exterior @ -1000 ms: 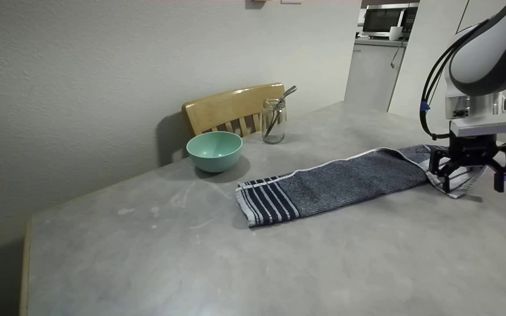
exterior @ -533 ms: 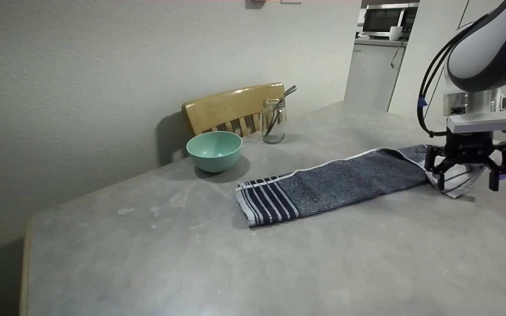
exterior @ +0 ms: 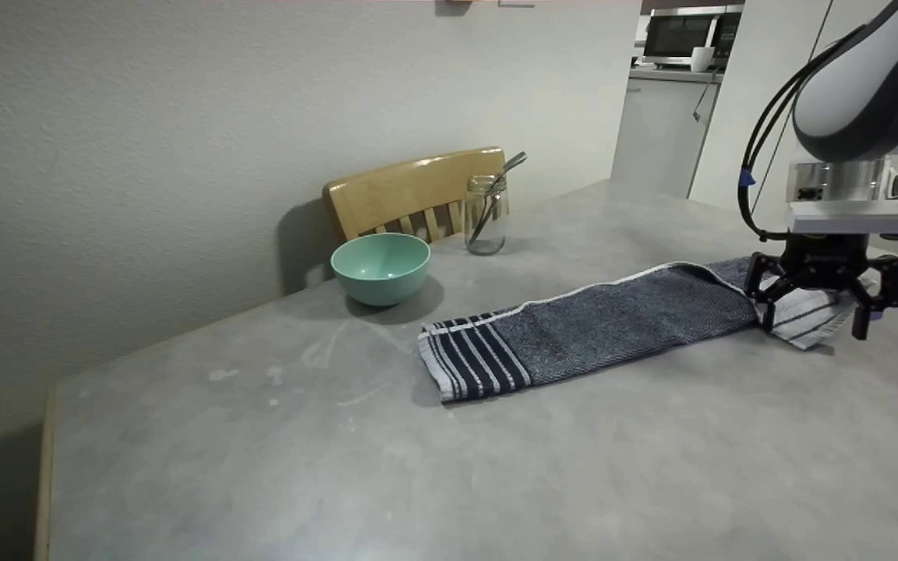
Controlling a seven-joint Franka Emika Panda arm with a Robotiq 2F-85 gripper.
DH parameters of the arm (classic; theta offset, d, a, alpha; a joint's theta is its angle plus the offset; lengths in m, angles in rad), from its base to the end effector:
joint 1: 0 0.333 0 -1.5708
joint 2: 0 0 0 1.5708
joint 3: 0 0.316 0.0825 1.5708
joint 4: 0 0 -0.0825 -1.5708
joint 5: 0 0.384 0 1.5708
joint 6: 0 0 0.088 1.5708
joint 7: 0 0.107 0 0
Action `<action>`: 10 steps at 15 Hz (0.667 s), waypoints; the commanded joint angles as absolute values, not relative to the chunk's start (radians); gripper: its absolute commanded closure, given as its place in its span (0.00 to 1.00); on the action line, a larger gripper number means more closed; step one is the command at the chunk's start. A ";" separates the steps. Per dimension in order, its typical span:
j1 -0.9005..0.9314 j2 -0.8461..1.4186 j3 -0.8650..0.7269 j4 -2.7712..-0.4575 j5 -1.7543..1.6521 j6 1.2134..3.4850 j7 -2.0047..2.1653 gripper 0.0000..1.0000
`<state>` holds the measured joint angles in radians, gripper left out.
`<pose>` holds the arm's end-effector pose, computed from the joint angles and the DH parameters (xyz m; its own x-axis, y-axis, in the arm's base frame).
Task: Unfold the grey towel on the table once.
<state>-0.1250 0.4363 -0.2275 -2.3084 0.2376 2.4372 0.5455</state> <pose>0.4539 -0.1755 0.1393 0.4280 -0.8707 -0.2422 -0.8709 -0.4690 0.1469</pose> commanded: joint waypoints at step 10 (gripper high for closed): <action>-0.152 0.440 -0.215 -2.385 0.348 2.695 0.512 0.34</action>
<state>-0.1339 0.4358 -0.2278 -2.3614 0.3128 2.6458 0.5423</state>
